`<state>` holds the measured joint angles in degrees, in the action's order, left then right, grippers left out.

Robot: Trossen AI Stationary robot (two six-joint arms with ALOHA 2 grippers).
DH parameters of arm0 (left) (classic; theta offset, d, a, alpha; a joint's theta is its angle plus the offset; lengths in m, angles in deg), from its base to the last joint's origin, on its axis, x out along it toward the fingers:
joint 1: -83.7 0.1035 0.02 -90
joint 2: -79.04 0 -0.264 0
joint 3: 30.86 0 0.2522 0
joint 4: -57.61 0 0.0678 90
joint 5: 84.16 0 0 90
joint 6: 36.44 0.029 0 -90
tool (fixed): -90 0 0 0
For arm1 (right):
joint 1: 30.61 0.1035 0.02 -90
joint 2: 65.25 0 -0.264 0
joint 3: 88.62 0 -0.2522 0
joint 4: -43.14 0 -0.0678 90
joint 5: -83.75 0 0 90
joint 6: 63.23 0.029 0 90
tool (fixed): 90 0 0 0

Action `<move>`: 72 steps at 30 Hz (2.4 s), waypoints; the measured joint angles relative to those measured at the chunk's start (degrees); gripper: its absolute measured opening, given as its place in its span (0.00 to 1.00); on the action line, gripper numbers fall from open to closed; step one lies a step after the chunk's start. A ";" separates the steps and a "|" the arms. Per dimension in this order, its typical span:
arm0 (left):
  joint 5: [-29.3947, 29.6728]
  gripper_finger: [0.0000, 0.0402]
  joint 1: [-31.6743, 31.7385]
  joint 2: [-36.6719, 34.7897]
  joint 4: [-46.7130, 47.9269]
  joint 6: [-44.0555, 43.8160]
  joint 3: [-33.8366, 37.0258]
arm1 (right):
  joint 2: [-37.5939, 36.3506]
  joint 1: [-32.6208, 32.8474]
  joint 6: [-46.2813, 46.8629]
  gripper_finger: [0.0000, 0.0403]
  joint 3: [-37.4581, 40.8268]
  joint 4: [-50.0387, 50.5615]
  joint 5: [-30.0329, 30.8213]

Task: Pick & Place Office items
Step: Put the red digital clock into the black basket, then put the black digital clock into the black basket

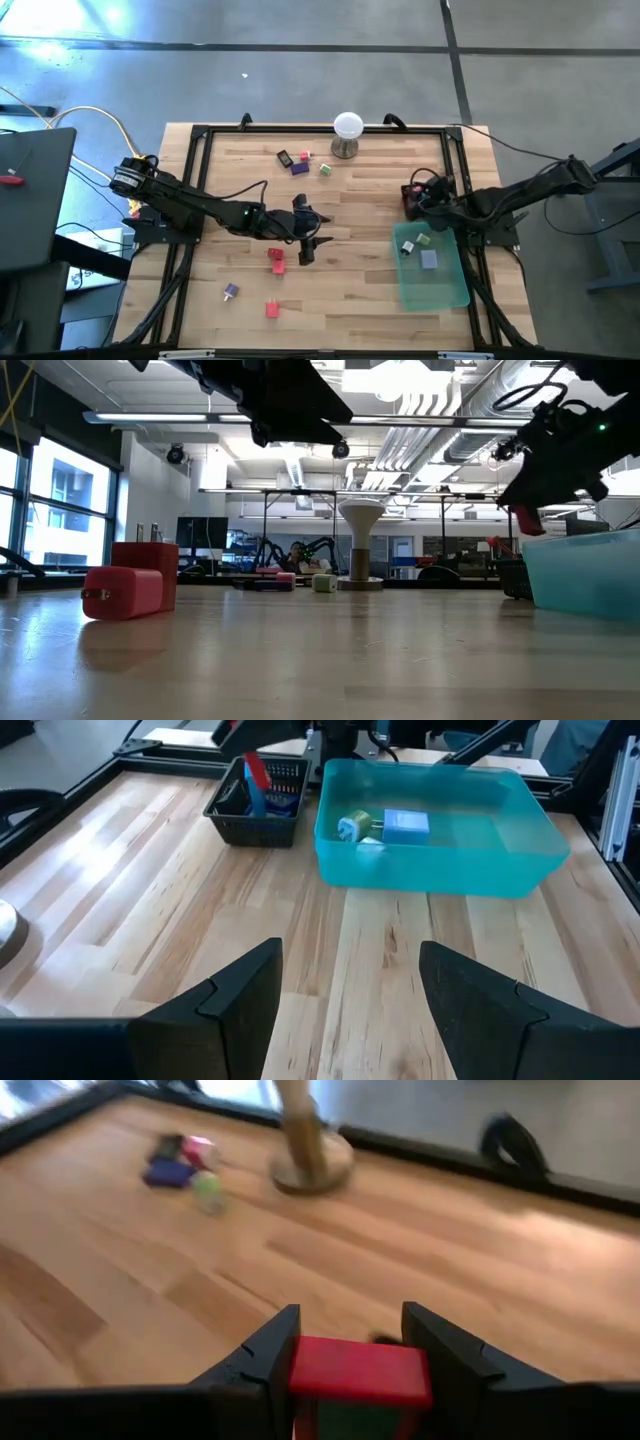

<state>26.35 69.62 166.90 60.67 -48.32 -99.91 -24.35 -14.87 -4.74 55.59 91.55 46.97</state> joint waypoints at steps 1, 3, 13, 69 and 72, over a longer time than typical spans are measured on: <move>0.00 0.57 0.00 0.00 0.00 0.00 0.00 | 0.00 0.09 2.91 0.35 -0.84 3.49 -0.62; 0.00 0.57 0.00 0.00 0.00 -0.02 0.00 | 0.41 0.61 6.15 0.35 -1.49 6.86 -1.25; 0.01 0.57 0.15 0.00 0.02 -0.20 0.00 | 1.12 1.79 16.18 0.35 -1.63 17.86 -5.70; 4.70 0.57 14.58 -8.07 38.46 15.85 -0.04 | 13.80 9.49 -22.71 0.75 -9.26 -24.84 -12.97; 2.61 0.57 20.56 -8.07 44.95 16.22 -0.04 | 16.13 9.26 -22.81 0.75 -9.22 -25.66 -12.95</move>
<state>28.96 90.17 158.83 105.62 -32.11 -99.95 -8.21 -5.61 -27.55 46.37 65.88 34.02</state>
